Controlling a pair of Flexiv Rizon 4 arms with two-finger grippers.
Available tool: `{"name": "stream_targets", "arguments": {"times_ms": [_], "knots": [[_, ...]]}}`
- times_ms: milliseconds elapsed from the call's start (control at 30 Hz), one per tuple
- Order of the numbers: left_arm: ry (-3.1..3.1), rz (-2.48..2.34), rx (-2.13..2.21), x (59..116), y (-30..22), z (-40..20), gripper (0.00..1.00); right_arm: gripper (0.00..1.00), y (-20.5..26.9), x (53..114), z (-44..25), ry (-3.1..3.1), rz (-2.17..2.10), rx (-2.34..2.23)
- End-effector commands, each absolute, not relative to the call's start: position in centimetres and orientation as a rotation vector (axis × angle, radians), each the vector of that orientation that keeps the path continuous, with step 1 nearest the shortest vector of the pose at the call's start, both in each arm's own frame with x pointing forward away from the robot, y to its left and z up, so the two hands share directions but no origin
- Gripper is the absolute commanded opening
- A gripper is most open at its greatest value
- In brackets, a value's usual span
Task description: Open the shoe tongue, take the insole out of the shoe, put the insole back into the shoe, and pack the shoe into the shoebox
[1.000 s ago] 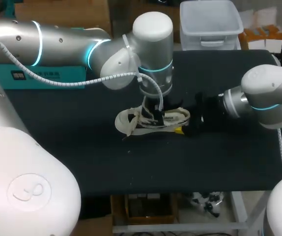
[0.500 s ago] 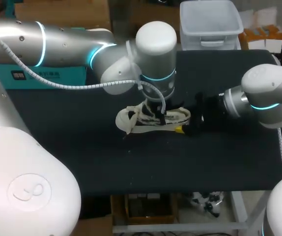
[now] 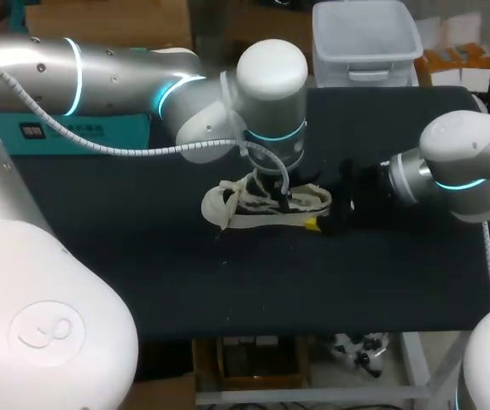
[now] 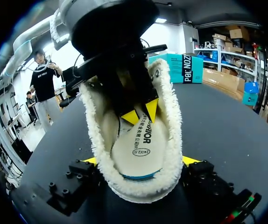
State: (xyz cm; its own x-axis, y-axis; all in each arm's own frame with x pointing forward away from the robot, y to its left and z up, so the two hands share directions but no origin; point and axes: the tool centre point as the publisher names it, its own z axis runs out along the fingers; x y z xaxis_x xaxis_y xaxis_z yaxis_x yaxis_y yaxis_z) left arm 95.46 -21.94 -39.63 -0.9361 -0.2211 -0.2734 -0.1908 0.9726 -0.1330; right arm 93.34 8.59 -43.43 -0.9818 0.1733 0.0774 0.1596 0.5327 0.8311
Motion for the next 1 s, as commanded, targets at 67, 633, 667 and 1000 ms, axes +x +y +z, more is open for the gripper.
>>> {"name": "stream_targets", "arguments": {"times_ms": [67,633,667,1000], "knots": [[2.855,-0.190,-0.309,98.8,-22.5,-45.2,0.00,0.00,8.8,93.0,-44.2,2.741,1.489,0.291],[3.202,-0.427,-0.216,95.8,-21.0,-37.4,0.00,0.00,8.8,93.0,-44.2,2.741,1.489,0.291],[3.206,-0.439,-0.210,95.5,-21.0,-37.1,0.00,0.00,8.8,93.0,-44.2,2.741,1.489,0.291],[3.293,-0.534,-0.066,93.2,-21.7,-34.8,0.00,0.00,8.8,93.0,-44.2,2.741,1.489,0.291]]}}
